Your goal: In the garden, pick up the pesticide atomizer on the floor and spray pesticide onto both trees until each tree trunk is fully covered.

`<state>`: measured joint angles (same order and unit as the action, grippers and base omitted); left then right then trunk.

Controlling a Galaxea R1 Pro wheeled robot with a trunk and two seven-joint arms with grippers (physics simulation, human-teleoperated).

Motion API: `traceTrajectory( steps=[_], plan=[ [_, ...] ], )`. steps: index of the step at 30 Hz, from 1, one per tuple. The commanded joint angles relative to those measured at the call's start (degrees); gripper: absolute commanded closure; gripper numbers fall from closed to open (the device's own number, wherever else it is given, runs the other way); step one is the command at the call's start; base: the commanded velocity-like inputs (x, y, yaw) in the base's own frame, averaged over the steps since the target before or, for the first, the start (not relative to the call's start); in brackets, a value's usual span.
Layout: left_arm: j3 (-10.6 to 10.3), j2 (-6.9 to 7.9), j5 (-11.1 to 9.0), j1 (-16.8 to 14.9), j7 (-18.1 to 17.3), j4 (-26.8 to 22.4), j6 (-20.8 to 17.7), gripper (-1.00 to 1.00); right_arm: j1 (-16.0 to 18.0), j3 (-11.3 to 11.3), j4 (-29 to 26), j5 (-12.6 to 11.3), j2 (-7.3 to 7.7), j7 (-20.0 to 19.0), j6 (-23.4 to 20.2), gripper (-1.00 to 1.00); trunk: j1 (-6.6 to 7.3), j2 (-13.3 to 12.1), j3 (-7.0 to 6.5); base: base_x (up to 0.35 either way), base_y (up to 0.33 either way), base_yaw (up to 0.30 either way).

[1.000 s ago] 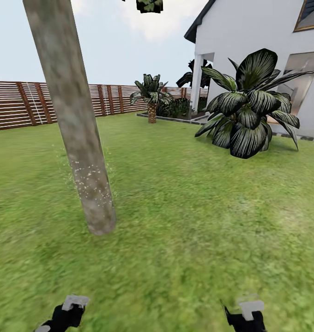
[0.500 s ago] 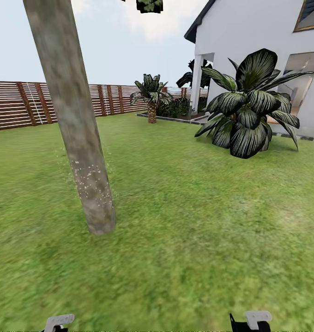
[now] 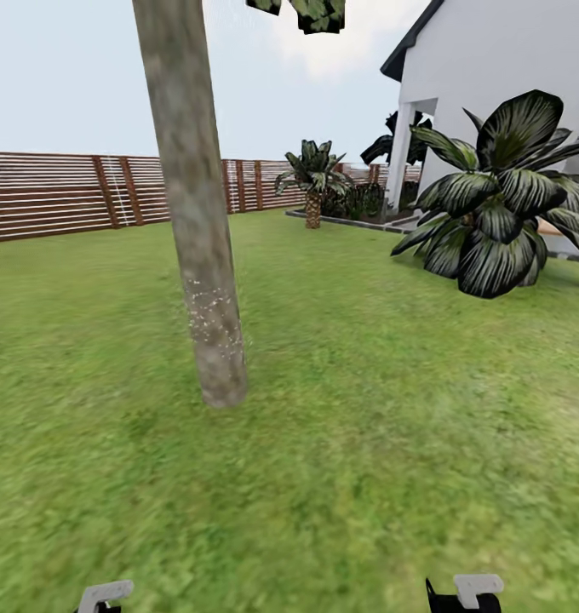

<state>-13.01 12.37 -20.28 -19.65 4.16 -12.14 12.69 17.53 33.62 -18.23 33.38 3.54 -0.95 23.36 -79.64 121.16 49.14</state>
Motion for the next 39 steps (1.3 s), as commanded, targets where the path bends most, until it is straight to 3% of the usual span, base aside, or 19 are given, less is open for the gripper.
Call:
traceTrajectory(
  steps=[1,33,39],
  plan=[
    [-0.5,0.02,-0.3,0.0,0.7,0.0,0.1,1.0,0.0,0.5,0.0,0.5,-0.02,-0.1,0.3,-1.0,0.05,0.0,0.0,-0.313,0.0,0.269],
    [-0.7,-0.25,-0.1,0.0,0.6,0.1,0.1,1.0,0.0,0.5,0.0,0.5,0.07,-0.1,0.3,-1.0,0.05,0.0,-1.47,-0.012,0.0,0.269],
    [-0.6,-0.24,-0.2,0.0,0.7,0.1,0.1,1.0,0.0,0.5,0.0,0.5,0.07,-0.1,0.3,-1.0,0.05,0.0,-1.74,-0.156,0.179,0.268]
  ],
)
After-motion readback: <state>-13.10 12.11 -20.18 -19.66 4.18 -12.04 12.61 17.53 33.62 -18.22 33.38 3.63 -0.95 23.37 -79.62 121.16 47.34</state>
